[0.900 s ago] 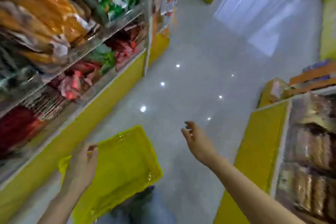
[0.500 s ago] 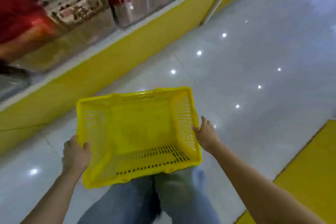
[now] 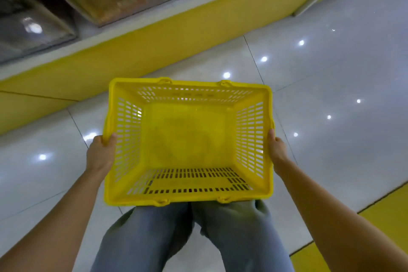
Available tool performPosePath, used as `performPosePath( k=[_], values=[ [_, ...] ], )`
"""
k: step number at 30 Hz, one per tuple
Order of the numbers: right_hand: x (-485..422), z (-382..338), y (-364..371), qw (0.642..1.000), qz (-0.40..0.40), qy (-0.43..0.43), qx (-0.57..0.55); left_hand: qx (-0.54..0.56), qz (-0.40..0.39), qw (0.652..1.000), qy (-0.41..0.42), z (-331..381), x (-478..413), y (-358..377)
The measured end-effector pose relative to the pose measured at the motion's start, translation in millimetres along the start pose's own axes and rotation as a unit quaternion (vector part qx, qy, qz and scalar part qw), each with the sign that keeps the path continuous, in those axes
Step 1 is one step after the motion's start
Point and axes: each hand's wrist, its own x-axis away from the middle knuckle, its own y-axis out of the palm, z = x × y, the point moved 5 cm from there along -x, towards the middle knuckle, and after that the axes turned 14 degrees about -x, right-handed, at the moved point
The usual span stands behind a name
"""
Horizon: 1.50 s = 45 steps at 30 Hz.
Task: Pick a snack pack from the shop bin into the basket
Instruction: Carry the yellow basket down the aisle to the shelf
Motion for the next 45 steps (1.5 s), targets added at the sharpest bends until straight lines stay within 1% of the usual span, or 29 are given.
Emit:
performPosePath(
  k=[4,8,10,14,17,19,23,27,29,33,36,39,42,45],
  values=[
    [53,-35,-26,0.999,0.009,-0.031,0.026,0.053,0.018,0.998,-0.015,-18,48,-51],
    [107,-74,-55,0.994,0.006,-0.087,0.063,0.126,0.076,0.989,-0.027,-38,101,-100],
    [129,-94,-67,0.989,-0.006,-0.121,0.087,0.146,0.101,0.984,-0.026,-50,128,-121],
    [167,-135,-76,0.97,-0.03,-0.197,0.14,0.159,0.169,0.972,-0.039,-72,175,-151],
    [196,-160,-74,0.95,-0.05,-0.254,0.174,0.16,0.2,0.964,-0.075,-94,215,-161],
    [218,-172,-70,0.934,-0.067,-0.293,0.194,0.181,0.215,0.954,-0.106,-114,246,-160],
    [264,-190,-55,0.889,-0.098,-0.38,0.237,0.25,0.246,0.922,-0.165,-157,306,-150],
    [322,-187,-29,0.836,-0.142,-0.448,0.281,0.307,0.257,0.885,-0.239,-209,367,-142],
    [355,-181,-9,0.807,-0.166,-0.487,0.289,0.35,0.261,0.86,-0.264,-237,395,-137],
    [433,-165,31,0.745,-0.201,-0.558,0.305,0.41,0.294,0.805,-0.311,-293,450,-132],
    [495,-146,66,0.698,-0.232,-0.6,0.314,0.42,0.311,0.77,-0.365,-340,488,-128],
    [556,-123,103,0.656,-0.273,-0.636,0.301,0.419,0.348,0.733,-0.407,-386,518,-126],
    [618,-101,140,0.609,-0.3,-0.669,0.302,0.421,0.354,0.714,-0.432,-427,535,-127],
    [672,-81,181,0.586,-0.327,-0.676,0.303,0.422,0.352,0.697,-0.46,-467,542,-133]
  ],
)
